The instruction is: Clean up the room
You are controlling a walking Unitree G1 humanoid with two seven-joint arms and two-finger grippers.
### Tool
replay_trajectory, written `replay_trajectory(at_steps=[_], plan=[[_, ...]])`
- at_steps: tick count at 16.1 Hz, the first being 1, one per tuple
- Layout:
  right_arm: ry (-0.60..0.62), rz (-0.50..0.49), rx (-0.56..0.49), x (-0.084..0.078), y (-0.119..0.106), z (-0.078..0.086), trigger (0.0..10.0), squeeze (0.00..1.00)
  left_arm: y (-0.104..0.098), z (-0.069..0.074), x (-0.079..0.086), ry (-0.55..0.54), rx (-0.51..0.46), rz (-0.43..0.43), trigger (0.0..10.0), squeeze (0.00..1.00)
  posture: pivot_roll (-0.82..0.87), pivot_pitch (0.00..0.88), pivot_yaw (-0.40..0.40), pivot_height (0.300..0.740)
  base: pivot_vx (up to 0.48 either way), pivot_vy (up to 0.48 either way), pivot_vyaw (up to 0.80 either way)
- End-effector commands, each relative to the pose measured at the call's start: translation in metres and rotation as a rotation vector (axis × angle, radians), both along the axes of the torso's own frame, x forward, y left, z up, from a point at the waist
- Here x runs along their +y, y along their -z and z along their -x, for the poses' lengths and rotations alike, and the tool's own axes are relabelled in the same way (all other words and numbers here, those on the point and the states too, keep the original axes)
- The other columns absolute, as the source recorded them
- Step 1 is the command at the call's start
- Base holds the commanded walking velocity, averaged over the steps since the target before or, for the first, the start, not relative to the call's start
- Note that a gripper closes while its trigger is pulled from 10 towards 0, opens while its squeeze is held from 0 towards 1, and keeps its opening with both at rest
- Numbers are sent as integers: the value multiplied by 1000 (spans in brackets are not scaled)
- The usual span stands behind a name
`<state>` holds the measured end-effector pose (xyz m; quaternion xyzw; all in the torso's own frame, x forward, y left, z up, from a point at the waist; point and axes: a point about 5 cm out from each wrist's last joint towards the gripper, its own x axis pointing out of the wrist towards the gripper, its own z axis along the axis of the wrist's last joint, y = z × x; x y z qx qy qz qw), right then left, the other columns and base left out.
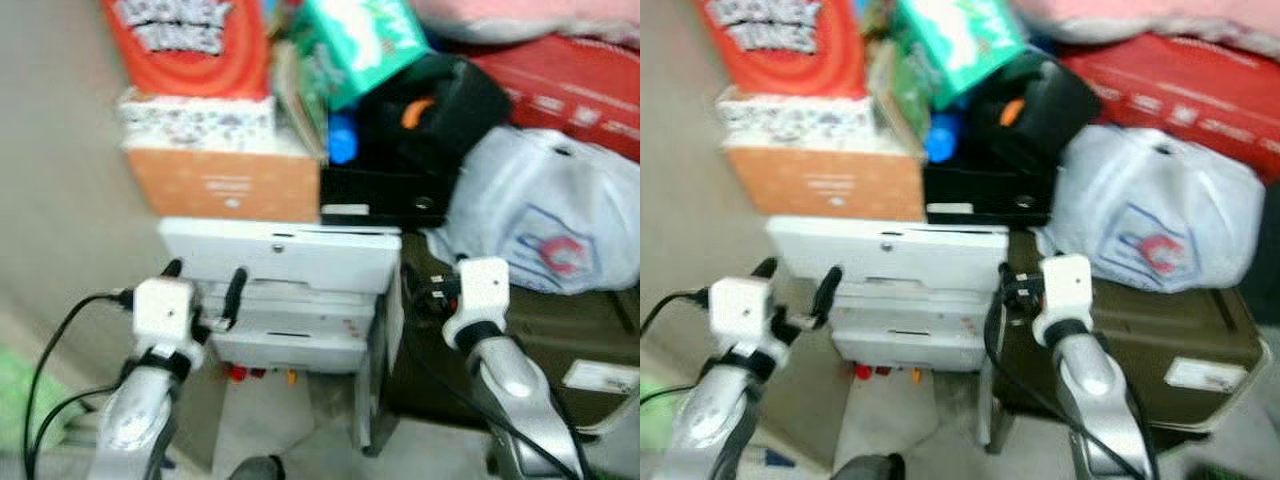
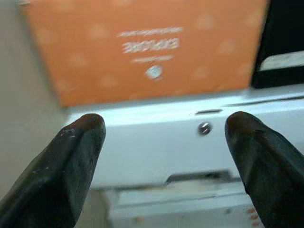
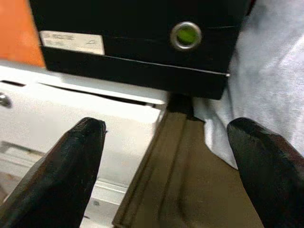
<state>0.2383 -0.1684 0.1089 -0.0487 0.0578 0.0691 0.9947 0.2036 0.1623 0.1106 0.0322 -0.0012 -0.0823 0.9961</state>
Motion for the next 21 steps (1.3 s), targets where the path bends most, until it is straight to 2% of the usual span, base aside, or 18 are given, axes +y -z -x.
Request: replay_trajectory(at_steps=[1, 5, 12, 18, 21], plan=[[23, 22, -11, -9, -6, 1, 10000, 0, -5, 2, -3, 24, -15, 2, 10000, 0, -84, 0, -16, 740, 0, 0, 800], [43, 32, 7, -16, -4, 8, 10000, 0, -7, 6, -2, 2, -10, -23, 10000, 0, -83, 0, -17, 740, 0, 0, 303], [42, 33, 12, -15, -5, 4, 10000, 0, -9, 2, -4, 7, -17, -32, 10000, 0, -88, 0, -18, 740, 0, 0, 0], [37, 39, 15, -15, -5, 2, 10000, 0, -9, -1, -6, 9, -19, -27, 10000, 0, -91, 0, -22, 740, 0, -311, 0], [30, 44, 11, -14, -5, 1, 10000, 0, -11, -3, -4, -12, -27, -13, 10000, 0, -91, 0, -23, 740, 0, 0, 0]])
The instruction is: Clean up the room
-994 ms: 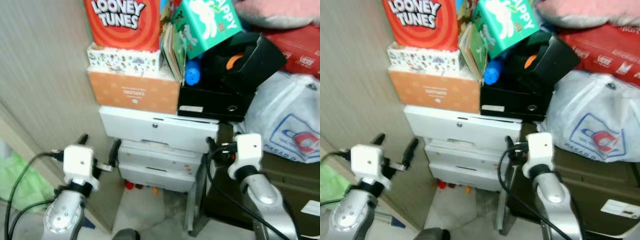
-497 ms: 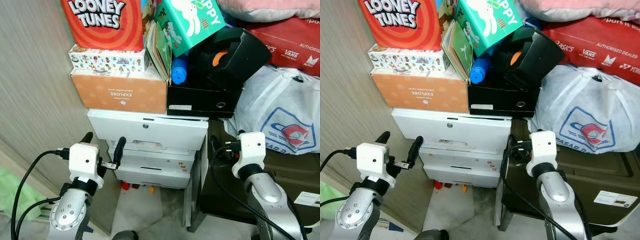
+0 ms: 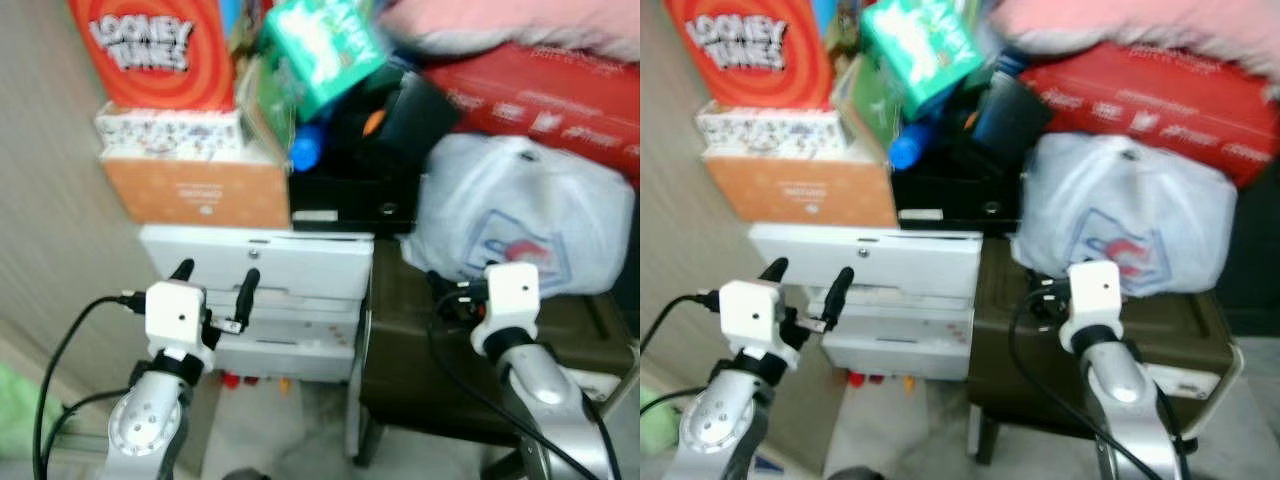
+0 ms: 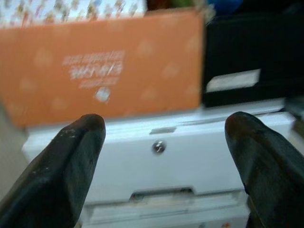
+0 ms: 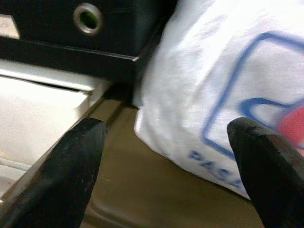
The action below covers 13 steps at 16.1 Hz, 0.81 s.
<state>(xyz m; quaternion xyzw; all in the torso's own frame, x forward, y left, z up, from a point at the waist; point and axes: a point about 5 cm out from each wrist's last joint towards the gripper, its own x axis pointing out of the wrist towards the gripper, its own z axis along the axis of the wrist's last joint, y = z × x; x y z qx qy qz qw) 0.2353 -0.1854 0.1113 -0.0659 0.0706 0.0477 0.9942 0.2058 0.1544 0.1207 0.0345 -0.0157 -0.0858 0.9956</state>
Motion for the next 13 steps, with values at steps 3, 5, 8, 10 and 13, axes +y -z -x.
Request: replay_trajectory(at_steps=[3, 5, 8, 10, 13], plan=[[-25, 12, -16, 5, -4, -4, 10000, 0, -4, -4, 3, -45, -19, -8, 10000, 0, -89, 0, -22, 740, 0, 0, 688], [-30, 10, -17, 5, -4, -6, 10000, 0, -8, -7, 4, -58, -36, -1, 10000, 0, -86, 0, -24, 740, 0, 0, 800], [-43, 14, -17, 6, -3, -7, 10000, 0, -10, -6, 4, -67, -47, -12, 10000, 0, -82, 0, -26, 740, 0, 0, 800], [-62, 38, -27, 7, -5, -5, 10000, 0, -5, 0, 5, -64, -22, -29, 10000, 0, -84, 0, -26, 740, 0, 0, 800], [-68, 50, -15, 1, -3, 5, 10000, 0, 1, 13, 13, -97, 11, -43, 10000, 0, -82, 0, -31, 740, 0, 0, 800]])
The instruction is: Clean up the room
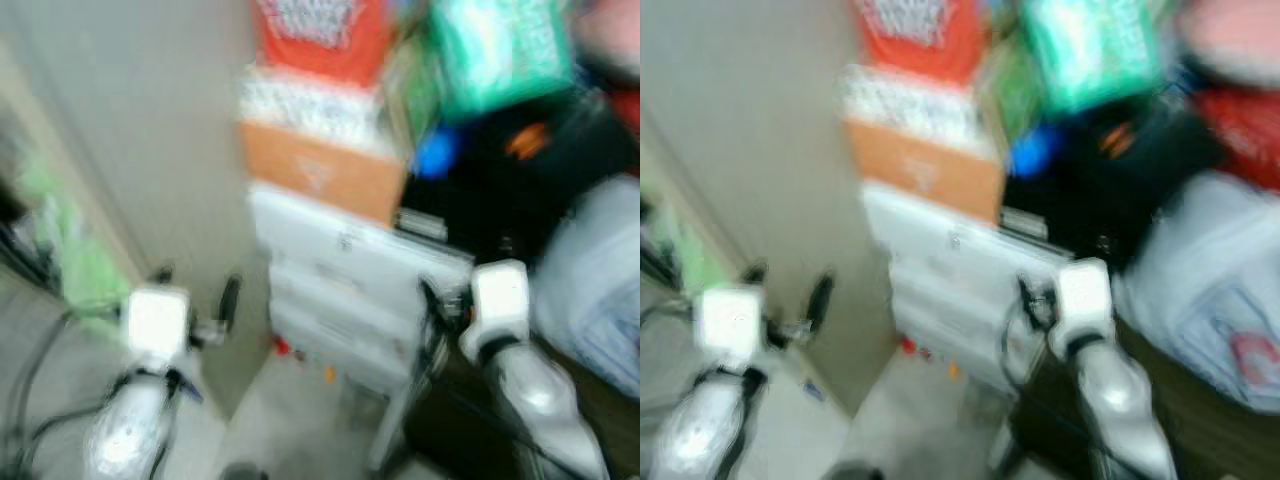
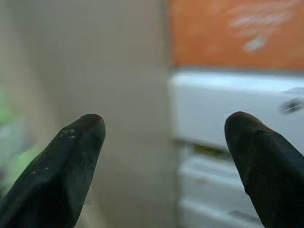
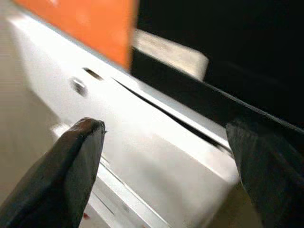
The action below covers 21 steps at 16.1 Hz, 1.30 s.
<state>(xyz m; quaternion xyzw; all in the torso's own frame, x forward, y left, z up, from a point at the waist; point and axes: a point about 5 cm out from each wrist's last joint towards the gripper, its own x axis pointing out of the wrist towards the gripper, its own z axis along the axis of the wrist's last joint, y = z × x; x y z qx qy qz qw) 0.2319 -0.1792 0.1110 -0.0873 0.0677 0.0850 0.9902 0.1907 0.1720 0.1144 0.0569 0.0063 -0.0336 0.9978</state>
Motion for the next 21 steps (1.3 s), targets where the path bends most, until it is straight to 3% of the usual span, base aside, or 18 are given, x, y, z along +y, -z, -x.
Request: replay_trajectory(at_steps=[1, 7, 12, 15, 16, 18, 21], plan=[[8, 12, -10, -7, -3, 3, 10000, 0, -4, 0, -3, -2, -20, 8, 10000, 0, -85, 0, -31, 740, 0, 0, 800], [-30, 2, -24, 0, -5, -3, 10000, 0, -13, -14, -5, -4, -65, 8, 10000, 0, -77, 0, -39, 740, 0, 0, 800], [-76, -16, -22, 4, -5, -5, 10000, 0, -12, -14, -8, -3, -64, 14, 10000, 0, -82, 0, -37, 740, 0, 0, 800], [-210, -70, 26, 13, -3, -11, 10000, 0, -11, -15, -8, -3, -62, 19, 10000, 0, -83, 0, -34, 740, 0, 0, 800], [-247, -96, 38, 15, -5, -16, 10000, 0, -11, -15, -7, -12, -63, 17, 10000, 0, -83, 0, -34, 740, 0, 0, 800], [-208, -83, 9, 9, -10, -23, 10000, 0, -10, -16, -1, -66, -60, -6, 10000, 0, -80, 0, -37, 740, 0, 0, 800], [-231, -90, 19, 11, -7, -20, 10000, 0, -6, -16, 6, -112, -43, 19, 10000, 0, -80, 0, -37, 740, 0, 0, 800]])
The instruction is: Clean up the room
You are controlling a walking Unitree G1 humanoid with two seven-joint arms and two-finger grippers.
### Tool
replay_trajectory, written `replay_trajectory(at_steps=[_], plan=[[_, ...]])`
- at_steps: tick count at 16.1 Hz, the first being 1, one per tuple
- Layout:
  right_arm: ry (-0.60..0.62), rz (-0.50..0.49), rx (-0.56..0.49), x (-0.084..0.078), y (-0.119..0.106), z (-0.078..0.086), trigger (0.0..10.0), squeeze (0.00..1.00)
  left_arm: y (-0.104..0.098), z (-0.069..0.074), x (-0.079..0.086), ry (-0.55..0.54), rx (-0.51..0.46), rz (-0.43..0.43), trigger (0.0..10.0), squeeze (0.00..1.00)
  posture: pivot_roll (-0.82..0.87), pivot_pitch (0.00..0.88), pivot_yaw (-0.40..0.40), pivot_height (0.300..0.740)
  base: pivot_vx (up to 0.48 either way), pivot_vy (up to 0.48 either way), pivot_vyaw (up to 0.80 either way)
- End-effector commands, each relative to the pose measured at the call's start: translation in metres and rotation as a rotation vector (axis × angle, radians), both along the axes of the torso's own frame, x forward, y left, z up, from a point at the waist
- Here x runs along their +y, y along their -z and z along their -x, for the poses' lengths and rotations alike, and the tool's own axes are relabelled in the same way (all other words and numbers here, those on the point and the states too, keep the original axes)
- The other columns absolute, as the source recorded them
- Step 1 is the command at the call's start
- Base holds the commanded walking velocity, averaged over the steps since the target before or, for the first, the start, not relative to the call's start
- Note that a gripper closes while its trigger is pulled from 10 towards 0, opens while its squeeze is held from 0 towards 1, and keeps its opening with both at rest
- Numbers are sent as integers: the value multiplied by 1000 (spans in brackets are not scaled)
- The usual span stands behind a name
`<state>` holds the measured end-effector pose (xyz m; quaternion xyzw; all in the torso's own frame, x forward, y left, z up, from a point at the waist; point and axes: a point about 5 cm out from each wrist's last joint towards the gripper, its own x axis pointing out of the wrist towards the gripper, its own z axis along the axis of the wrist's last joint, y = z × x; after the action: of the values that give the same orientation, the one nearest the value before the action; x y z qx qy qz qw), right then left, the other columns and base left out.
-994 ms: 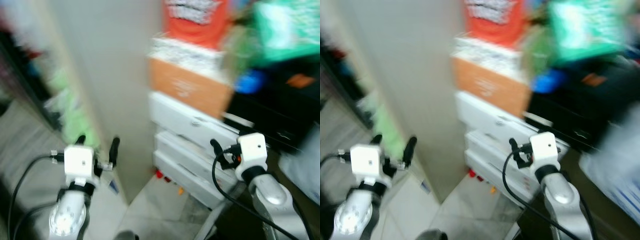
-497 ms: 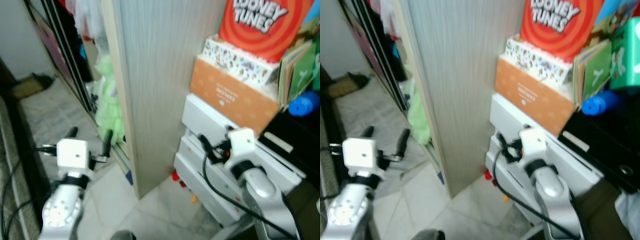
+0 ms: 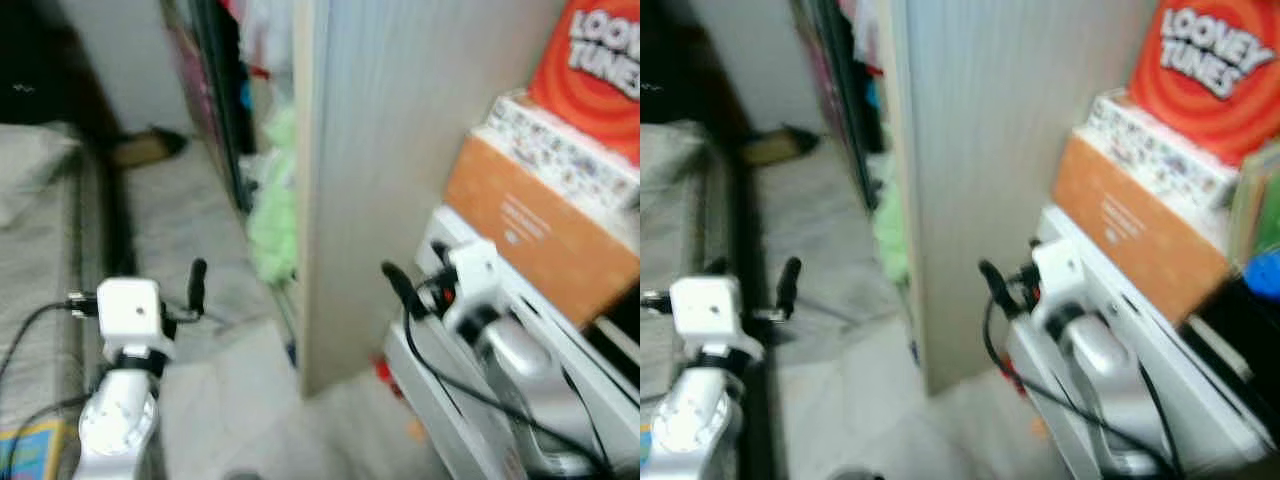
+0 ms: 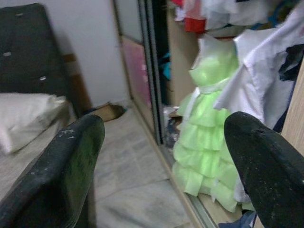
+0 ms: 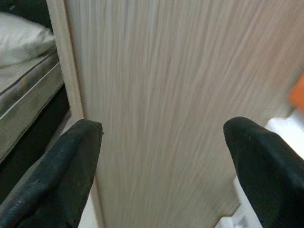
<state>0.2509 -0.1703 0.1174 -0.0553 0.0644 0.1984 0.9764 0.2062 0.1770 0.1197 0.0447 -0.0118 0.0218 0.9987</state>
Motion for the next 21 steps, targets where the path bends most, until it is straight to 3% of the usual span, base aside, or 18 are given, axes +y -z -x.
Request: replay_trajectory(at_steps=[1, 4, 10, 13, 19, 21], plan=[[-23, -18, 0, 5, -1, -1, 10000, 0, -2, -1, 0, 0, -4, -9, 10000, 0, -77, 0, -40, 740, 0, 0, 800], [-38, -30, 16, 7, 0, 0, 10000, 0, -2, -2, 0, 2, -4, -11, 10000, 0, -78, 0, -37, 740, 0, 0, 800], [-232, -134, 114, 27, 3, 12, 10000, 0, -3, -5, -1, 8, -8, -10, 10000, 0, -80, 0, -35, 740, 0, 0, 800], [-231, -129, 116, 27, 3, 10, 10000, 0, -3, -5, -2, 13, -9, -8, 10000, 0, -76, 0, -37, 740, 0, 0, 800], [-88, -95, 34, 17, -4, -6, 10000, 0, 1, -5, -2, 9, 6, 6, 10000, 0, -73, 0, -40, 740, 0, 0, 800], [-85, -90, 23, 22, -3, -9, 10000, 0, 0, -7, -2, 15, 12, 40, 10000, 0, -73, 0, -34, 740, 0, 0, 800]])
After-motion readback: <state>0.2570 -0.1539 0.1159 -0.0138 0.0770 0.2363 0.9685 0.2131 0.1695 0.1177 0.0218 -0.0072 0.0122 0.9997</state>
